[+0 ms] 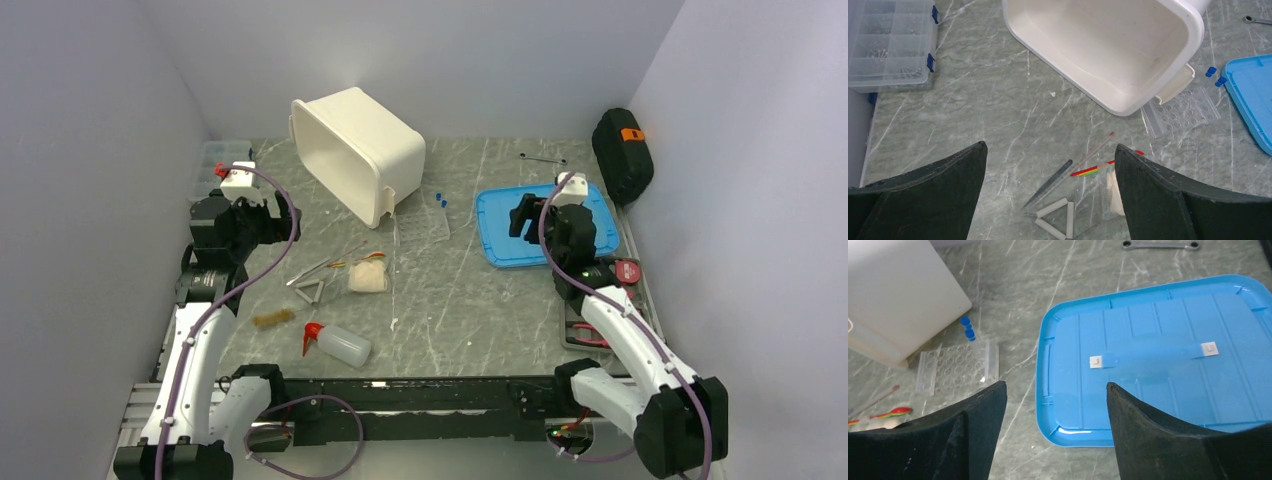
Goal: Organize the chemistry lab equipment
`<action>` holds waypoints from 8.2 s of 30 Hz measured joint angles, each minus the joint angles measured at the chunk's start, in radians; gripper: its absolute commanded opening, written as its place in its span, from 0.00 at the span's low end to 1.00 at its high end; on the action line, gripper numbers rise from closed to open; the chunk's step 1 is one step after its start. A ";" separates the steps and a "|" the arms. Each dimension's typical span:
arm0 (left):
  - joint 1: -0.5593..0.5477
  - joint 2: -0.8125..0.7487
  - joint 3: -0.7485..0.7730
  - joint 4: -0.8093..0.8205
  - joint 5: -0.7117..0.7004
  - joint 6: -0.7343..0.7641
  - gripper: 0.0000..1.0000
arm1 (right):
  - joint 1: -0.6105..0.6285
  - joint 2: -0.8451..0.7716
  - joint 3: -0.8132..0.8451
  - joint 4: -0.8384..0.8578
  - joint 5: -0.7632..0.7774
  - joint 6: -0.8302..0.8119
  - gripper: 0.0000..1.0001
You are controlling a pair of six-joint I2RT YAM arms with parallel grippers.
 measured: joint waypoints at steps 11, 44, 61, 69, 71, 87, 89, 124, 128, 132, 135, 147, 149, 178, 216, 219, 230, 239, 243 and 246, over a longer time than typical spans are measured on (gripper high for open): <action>0.000 0.000 0.000 0.000 0.000 0.000 0.99 | 0.257 0.245 0.151 -0.102 0.016 -0.036 0.66; -0.013 0.000 0.000 -0.005 -0.001 -0.002 0.99 | 0.751 0.843 0.446 -0.010 -0.066 -0.023 0.71; -0.042 0.000 0.000 -0.020 -0.025 0.000 0.99 | 0.758 0.981 0.540 -0.064 0.000 -0.019 0.64; -0.044 0.000 0.000 -0.020 -0.026 0.001 0.99 | 0.764 1.003 0.555 -0.071 0.018 -0.019 0.58; -0.044 0.000 0.000 -0.020 -0.026 0.001 0.99 | 0.766 1.011 0.560 -0.071 0.023 -0.019 0.54; -0.044 0.000 0.000 -0.020 -0.026 0.001 0.99 | 0.773 1.012 0.547 -0.043 0.065 -0.019 0.09; -0.044 0.000 0.000 -0.020 -0.026 0.001 0.99 | 0.773 0.994 0.523 -0.032 0.065 -0.020 0.01; -0.046 0.019 0.000 -0.023 -0.027 0.002 0.99 | 0.789 0.737 0.283 -0.106 0.043 0.001 0.69; -0.046 0.019 0.000 -0.024 -0.027 0.002 0.99 | 0.787 0.694 0.288 -0.140 0.075 0.000 0.70; -0.046 0.019 0.000 -0.027 -0.034 0.001 0.99 | 0.760 0.634 0.333 -0.161 0.087 0.003 0.68; -0.046 0.018 0.000 -0.027 -0.038 0.001 0.99 | 0.709 0.619 0.398 -0.158 0.089 0.015 0.65; -0.046 0.014 0.000 -0.027 -0.045 0.001 0.99 | 0.499 0.686 0.625 -0.021 0.008 0.079 0.62; -0.047 0.011 0.000 -0.027 -0.045 0.001 0.99 | 0.499 0.740 0.696 -0.008 0.000 0.077 0.61; -0.058 0.004 0.000 -0.027 -0.052 0.001 0.99 | 0.615 1.097 0.998 0.032 0.379 0.002 0.20; -0.075 0.003 0.000 -0.042 -0.124 0.002 0.99 | 0.302 0.945 0.993 -0.159 -0.270 0.440 0.00; -0.076 0.003 0.000 -0.042 -0.127 0.002 0.99 | 0.267 0.945 0.980 -0.140 -0.323 0.484 0.00; -0.090 0.003 0.000 -0.042 -0.145 0.003 0.99 | 0.185 0.953 0.964 -0.142 -0.399 0.644 0.00; -0.106 0.003 0.000 -0.042 -0.175 0.015 0.99 | 0.157 0.955 0.919 -0.098 -0.377 0.739 0.00; -0.112 0.003 0.000 -0.043 -0.185 0.023 0.99 | 0.142 0.942 0.844 -0.018 -0.353 0.814 0.00; -0.117 0.002 0.000 -0.043 -0.189 0.026 0.99 | 0.132 0.904 0.722 0.081 -0.337 0.908 0.00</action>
